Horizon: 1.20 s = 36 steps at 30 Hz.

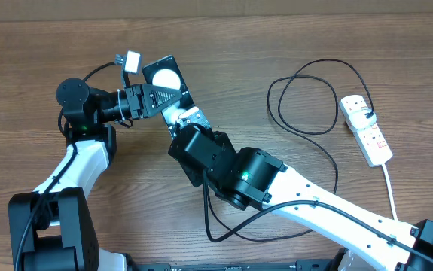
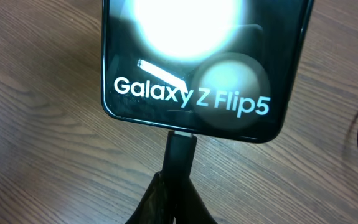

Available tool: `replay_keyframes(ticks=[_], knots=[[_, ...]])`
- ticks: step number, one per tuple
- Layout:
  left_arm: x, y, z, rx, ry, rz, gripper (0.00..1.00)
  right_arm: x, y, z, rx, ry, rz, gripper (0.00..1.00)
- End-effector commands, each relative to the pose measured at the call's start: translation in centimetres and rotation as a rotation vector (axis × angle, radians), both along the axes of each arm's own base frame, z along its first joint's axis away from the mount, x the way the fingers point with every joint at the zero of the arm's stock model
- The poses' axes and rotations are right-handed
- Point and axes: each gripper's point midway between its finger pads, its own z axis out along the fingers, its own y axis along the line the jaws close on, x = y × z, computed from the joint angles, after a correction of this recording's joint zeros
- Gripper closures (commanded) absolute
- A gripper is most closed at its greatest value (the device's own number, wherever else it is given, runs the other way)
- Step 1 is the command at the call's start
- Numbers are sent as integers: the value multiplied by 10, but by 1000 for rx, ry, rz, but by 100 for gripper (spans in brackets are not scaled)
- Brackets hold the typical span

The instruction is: Plug charger to phone and switch on socket

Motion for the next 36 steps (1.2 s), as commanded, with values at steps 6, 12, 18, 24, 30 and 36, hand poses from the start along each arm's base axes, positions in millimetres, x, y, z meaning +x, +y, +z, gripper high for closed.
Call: replay_keyframes(ticks=[6, 12, 18, 24, 30, 36], knots=[[-31, -20, -9, 15, 11, -167, 96, 30, 30, 102, 233, -237, -3, 96], [-31, -20, -12, 12, 46, -167, 96, 32, 25, 106, 224, -239, -20, 96], [-31, -20, -13, 10, 59, -167, 96, 32, 23, 104, 213, -236, -20, 96], [-31, -20, -15, 5, 114, -167, 96, 30, 20, 98, 190, -220, -20, 95], [-30, -19, -15, -6, 215, -164, 96, 28, 17, 92, 168, -206, -19, 88], [-26, -13, -15, -12, 245, -141, 96, 22, 15, 82, 141, -168, 1, 62]])
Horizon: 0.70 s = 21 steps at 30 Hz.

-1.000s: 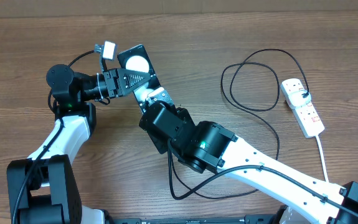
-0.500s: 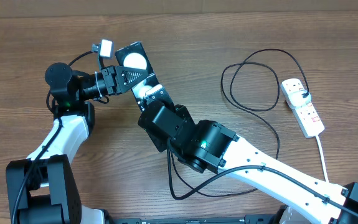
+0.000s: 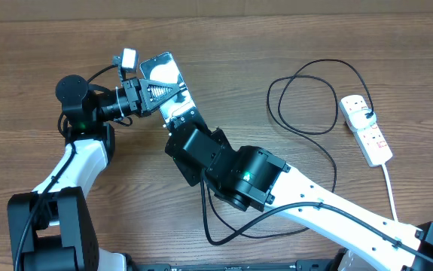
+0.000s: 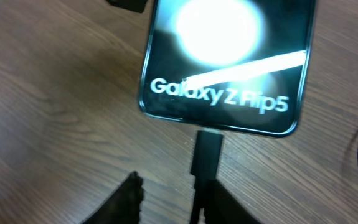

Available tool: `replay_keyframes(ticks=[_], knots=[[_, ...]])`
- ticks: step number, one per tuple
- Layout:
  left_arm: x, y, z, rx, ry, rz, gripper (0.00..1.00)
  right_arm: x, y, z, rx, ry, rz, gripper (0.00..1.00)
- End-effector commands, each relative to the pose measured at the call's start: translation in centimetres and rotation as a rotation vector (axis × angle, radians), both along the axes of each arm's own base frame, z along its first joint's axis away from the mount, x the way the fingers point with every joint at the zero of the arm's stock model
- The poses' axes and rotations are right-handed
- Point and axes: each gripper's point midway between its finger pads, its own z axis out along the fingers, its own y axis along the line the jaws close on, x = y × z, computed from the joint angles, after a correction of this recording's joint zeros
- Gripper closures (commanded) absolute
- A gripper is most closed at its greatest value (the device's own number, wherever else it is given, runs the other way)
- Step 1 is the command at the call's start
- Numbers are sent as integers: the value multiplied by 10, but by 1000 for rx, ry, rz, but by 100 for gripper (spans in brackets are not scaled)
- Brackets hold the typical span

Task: Plug charger to phone and switch on socket
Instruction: 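Lower the phone with attached cable flat onto the table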

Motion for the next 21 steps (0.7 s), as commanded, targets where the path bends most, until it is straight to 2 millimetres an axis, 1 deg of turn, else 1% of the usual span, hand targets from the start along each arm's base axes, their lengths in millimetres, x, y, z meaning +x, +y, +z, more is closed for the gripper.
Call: replay_keyframes(ticks=[1, 3, 6, 8, 11, 13, 15, 16, 18, 21], knots=[[-38, -17, -11, 5, 44, -202, 96, 20, 7, 59, 118, -127, -29, 57], [-32, -12, -10, 5, 29, -167, 96, 15, 7, 55, 109, -100, -12, 45], [-23, -8, -10, 12, -15, -111, 96, 8, 2, 55, 119, -67, -22, 31], [-18, -9, -10, 11, -18, -80, 96, 5, -4, 63, 154, -45, -63, 18], [-11, -17, -12, 8, 10, -44, 96, 2, -20, 83, 212, -38, -115, 0], [-7, -24, -18, 13, 32, -20, 96, -1, -34, 98, 247, -45, -141, 0], [-6, -35, -28, 31, 54, -14, 96, -4, -51, 109, 263, -57, -158, 0], [-8, -40, -36, 45, 75, -18, 96, -5, -58, 113, 265, -60, -166, 0], [-12, -51, -55, 88, 97, -28, 96, -8, -74, 119, 266, -63, -183, 0], [-19, -62, -95, 192, 171, -11, 96, -13, -94, 124, 260, -63, -206, 0]])
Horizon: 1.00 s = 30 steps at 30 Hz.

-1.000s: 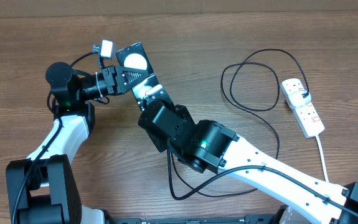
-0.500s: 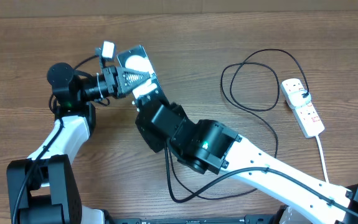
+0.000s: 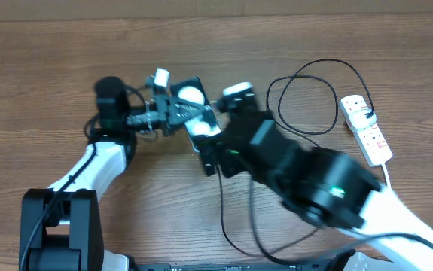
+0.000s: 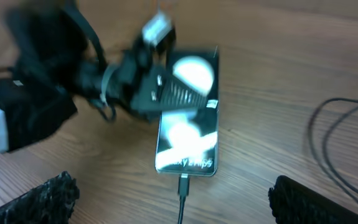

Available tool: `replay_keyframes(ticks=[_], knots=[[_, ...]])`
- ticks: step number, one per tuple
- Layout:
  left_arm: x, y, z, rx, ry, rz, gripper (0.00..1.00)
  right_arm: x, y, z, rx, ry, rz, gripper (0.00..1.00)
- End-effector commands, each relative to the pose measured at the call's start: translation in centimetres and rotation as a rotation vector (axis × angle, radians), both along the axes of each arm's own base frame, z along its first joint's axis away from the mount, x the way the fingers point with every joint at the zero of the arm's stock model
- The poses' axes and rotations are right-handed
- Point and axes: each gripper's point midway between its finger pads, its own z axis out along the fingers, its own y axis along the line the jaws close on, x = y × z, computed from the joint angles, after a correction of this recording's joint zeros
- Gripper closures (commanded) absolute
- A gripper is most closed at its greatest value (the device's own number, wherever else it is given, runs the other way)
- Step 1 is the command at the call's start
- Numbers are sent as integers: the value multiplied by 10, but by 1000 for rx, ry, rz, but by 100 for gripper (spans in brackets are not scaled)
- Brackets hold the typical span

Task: Plug charger to phone and switch on socket
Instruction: 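Lower the phone with attached cable flat onto the table, then open the left gripper and lift it off the phone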

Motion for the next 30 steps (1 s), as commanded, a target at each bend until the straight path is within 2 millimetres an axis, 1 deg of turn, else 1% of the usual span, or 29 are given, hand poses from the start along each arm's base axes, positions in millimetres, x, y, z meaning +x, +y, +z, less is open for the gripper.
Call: replay_keyframes(ticks=[1, 2, 4, 6, 10, 12, 17, 19, 21, 23, 25, 27, 30], knots=[[3, -8, -37, 156, -110, 24, 96, -2, -20, 23, 47, -30, -42, 0], [1, -9, -50, 208, -88, 34, 96, -4, -25, 24, 46, -29, -49, 0], [-2, -9, -70, 294, -75, 42, 96, -6, -33, 26, 43, -28, -57, 0], [-5, -7, -84, 371, -98, 37, 96, -8, -37, 26, 39, -25, -60, 0], [-7, 8, -115, 549, -157, 27, 94, -11, -40, 22, 21, -11, -60, 0], [-8, 9, -121, 570, -199, -3, 94, -12, -41, 20, 15, -7, -60, 0], [-9, 3, -135, 547, -256, -66, 91, -13, -43, 17, -1, 4, -60, 0], [-11, -1, -142, 519, -252, -89, 89, -14, -44, 16, -4, 6, -60, 0], [-12, -5, -149, 477, -227, -115, 89, -14, -44, 16, -6, 8, -60, 0], [-15, -12, -152, 420, -210, -150, 89, -14, -44, 16, -7, 9, -60, 0], [-17, -18, -149, 354, -218, -192, 89, -14, -45, 15, -10, 10, -60, 0], [-14, -22, -151, 324, -205, -206, 85, -15, -47, 14, -20, 10, -61, 0], [-9, -22, -157, 329, -173, -210, 79, -15, -50, 12, -36, 13, -68, 0]])
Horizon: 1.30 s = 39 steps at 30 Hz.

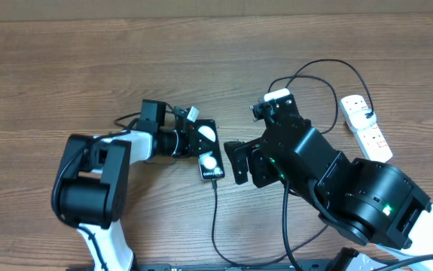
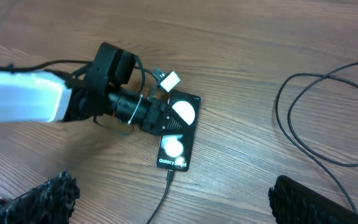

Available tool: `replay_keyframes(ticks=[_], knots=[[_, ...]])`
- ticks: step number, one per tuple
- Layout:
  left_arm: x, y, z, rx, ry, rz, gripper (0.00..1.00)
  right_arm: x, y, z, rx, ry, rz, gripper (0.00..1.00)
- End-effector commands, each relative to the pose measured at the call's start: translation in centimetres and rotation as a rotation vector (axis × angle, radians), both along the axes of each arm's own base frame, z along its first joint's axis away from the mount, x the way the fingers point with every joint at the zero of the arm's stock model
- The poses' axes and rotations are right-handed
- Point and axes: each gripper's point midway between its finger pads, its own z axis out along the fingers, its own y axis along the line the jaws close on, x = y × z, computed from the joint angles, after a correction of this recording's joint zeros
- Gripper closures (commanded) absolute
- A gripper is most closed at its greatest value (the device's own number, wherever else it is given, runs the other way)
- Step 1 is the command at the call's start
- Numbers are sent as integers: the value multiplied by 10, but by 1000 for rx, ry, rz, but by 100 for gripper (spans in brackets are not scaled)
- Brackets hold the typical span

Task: Plug charger to phone and switch on socket
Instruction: 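Open the left gripper and lift it off the phone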

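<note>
The black Galaxy Z Flip5 phone (image 1: pixel 209 156) (image 2: pixel 177 134) lies on the wooden table with its screen up. The black charger plug (image 2: pixel 169 176) sits in the port at its lower end, and the cable (image 1: pixel 214 218) trails toward the table's front. My left gripper (image 1: pixel 188 141) (image 2: pixel 152 116) is shut on the phone's upper end. My right gripper (image 1: pixel 236 161) (image 2: pixel 179 205) hangs wide open above and right of the phone, holding nothing. The white socket strip (image 1: pixel 367 128) lies at the far right, with the charger's other end plugged in.
The black cable makes a loose loop (image 1: pixel 310 98) (image 2: pixel 328 118) between the phone and the socket strip. My right arm's bulky body (image 1: pixel 336 181) covers the table's right front. The strip's white lead (image 1: pixel 391 188) runs toward the front edge.
My right gripper, still wide open, now sits higher and farther from the phone. The phone, held by my left gripper, now sits nearer the table's front and middle, plug still in.
First my right gripper was shut on the plug at the phone's port while my left held the phone. Then its fingers had parted, with the plug staying in. Then it hung wide open above the phone, and now it sits farther back.
</note>
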Motion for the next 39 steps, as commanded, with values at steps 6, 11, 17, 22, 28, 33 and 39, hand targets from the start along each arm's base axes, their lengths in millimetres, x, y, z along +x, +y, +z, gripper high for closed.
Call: replay_keyframes(ticks=[6, 11, 17, 22, 28, 33, 39], knots=[[7, -6, 6, -58, 0, -33, 58, 1, -10, 7, -11, -19, -26, 0], [11, 3, 5, -57, 28, 2, 55, 0, -10, 7, -12, -18, -26, 0], [16, 18, 4, -56, 61, 53, 55, 0, -11, 6, -17, -14, -26, 0], [17, 22, 4, -58, 100, 82, 56, 0, -11, 6, -17, -14, -26, 0], [8, 15, -1, 1, 111, 34, 52, 0, -10, 5, -18, -14, -26, 0], [-4, 27, -24, 255, 189, 26, 49, 0, -10, 5, -18, -14, -26, 0], [5, 38, -20, 469, 191, 8, 49, 1, -9, 4, -20, -12, -26, 0]])
